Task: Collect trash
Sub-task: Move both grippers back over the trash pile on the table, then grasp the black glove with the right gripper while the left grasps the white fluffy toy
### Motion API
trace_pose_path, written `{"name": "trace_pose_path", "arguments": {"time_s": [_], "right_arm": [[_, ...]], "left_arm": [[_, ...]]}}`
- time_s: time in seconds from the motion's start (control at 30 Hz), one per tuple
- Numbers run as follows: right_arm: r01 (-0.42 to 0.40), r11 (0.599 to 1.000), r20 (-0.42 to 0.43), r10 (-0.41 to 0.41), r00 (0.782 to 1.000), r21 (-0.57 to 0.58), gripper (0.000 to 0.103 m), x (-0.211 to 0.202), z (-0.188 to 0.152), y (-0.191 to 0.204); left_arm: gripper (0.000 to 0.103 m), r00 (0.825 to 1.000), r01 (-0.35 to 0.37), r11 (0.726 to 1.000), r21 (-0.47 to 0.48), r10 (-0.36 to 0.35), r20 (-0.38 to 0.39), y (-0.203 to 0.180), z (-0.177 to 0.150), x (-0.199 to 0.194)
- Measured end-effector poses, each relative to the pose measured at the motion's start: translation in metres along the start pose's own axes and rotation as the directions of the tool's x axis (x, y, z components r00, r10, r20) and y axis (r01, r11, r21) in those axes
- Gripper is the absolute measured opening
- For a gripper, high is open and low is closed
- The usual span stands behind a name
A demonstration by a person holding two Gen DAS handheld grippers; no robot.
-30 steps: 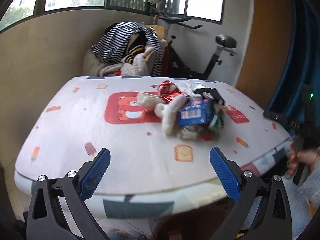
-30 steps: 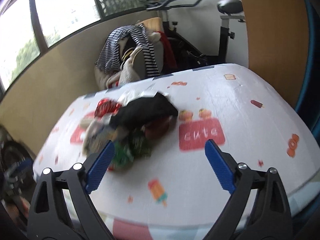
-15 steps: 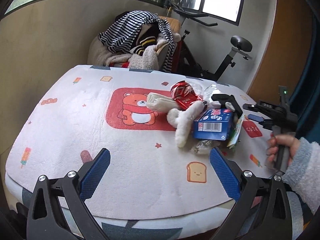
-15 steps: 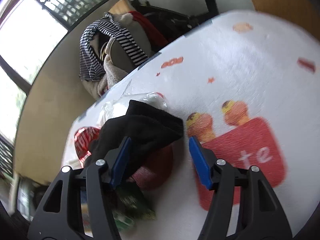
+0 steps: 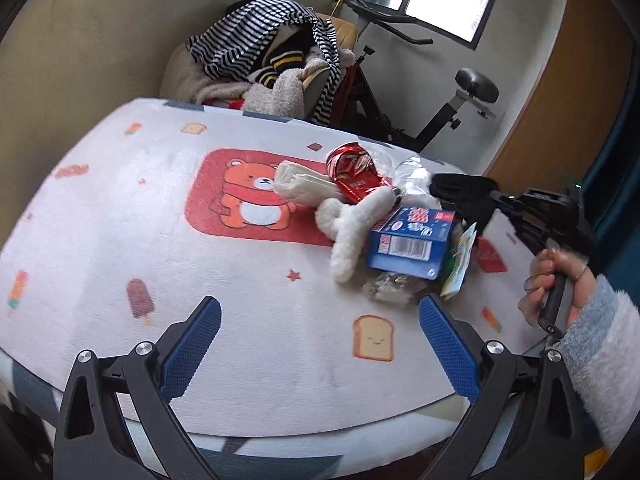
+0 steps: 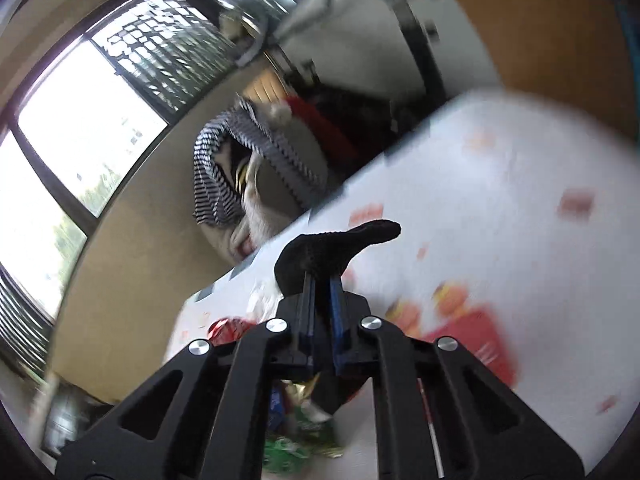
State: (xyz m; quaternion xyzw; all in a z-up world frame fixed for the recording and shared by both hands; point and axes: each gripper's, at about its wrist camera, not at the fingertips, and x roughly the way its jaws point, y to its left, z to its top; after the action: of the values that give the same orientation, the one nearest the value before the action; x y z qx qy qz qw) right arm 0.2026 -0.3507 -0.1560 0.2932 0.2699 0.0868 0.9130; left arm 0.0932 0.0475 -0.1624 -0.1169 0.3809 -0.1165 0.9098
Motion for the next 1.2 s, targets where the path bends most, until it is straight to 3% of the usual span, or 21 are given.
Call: {"name": "trace_pose_path", "arguments": {"time_s": [0.07,0.13,0.2,0.37,0.5,0.63,0.73,0.83,0.87,1.0,1.2], "right_arm": [[0.080,0.984,0.063,-0.071,0.996,-0.157,0.011,-0.022,0.009,0.017],[0.166,0.931,0.109,-0.138,0.984,-0.323,0.010,-0.036,0.007,0.034],[0.188,0.898,0.110,-0.157,0.982,-0.398,0.010,-0.044,0.001,0.039],[0.151,0.909,-0.014,-0.170,0.985,-0.390,0.010,-0.043,-0.027,0.020],[0.120,0.932,-0.062,-0.150,0.987,-0.343,0.011,-0.047,-0.046,0.011],[0.099,0.929,-0.093,-0.141,0.986,-0.355,0.010,-0.047,-0.060,0.014],[0.095,0.914,-0.105,-0.148,0.983,-0.393,0.010,-0.048,-0.066,0.019],[0.087,0.914,-0.109,-0.140,0.984,-0.396,0.010,-0.051,-0.069,0.021],[0.085,0.915,-0.109,-0.138,0.984,-0.394,0.010,-0.051,-0.069,0.021],[0.072,0.925,-0.109,-0.121,0.987,-0.374,0.010,-0.054,-0.068,0.023],[0.046,0.921,-0.101,-0.092,0.991,-0.388,0.010,-0.062,-0.068,0.038]], "left_arm": [[0.088,1.000,0.012,1.000,-0.017,-0.012,-0.009,0.000,0.003,0.002],[0.085,1.000,0.024,0.999,-0.032,-0.025,-0.019,0.000,0.005,0.005],[0.079,0.999,0.042,0.998,-0.052,-0.043,-0.031,-0.001,0.010,0.009],[0.069,0.996,0.057,0.997,-0.056,-0.060,-0.067,-0.005,0.021,0.027],[0.056,0.990,0.061,0.997,-0.051,-0.067,-0.125,-0.009,0.027,0.059],[0.047,0.983,0.051,0.997,-0.056,-0.060,-0.174,-0.009,0.032,0.091],[0.035,0.979,0.063,0.997,-0.049,-0.072,-0.190,-0.010,0.037,0.109],[0.031,0.977,0.053,0.998,-0.025,-0.057,-0.207,-0.013,0.040,0.123],[0.021,0.974,0.056,0.998,-0.030,-0.062,-0.217,-0.012,0.040,0.127],[0.012,0.979,0.051,0.999,-0.010,-0.052,-0.199,-0.012,0.039,0.121],[0.010,0.988,0.057,0.998,0.018,-0.054,-0.141,-0.005,0.051,0.080]]}}
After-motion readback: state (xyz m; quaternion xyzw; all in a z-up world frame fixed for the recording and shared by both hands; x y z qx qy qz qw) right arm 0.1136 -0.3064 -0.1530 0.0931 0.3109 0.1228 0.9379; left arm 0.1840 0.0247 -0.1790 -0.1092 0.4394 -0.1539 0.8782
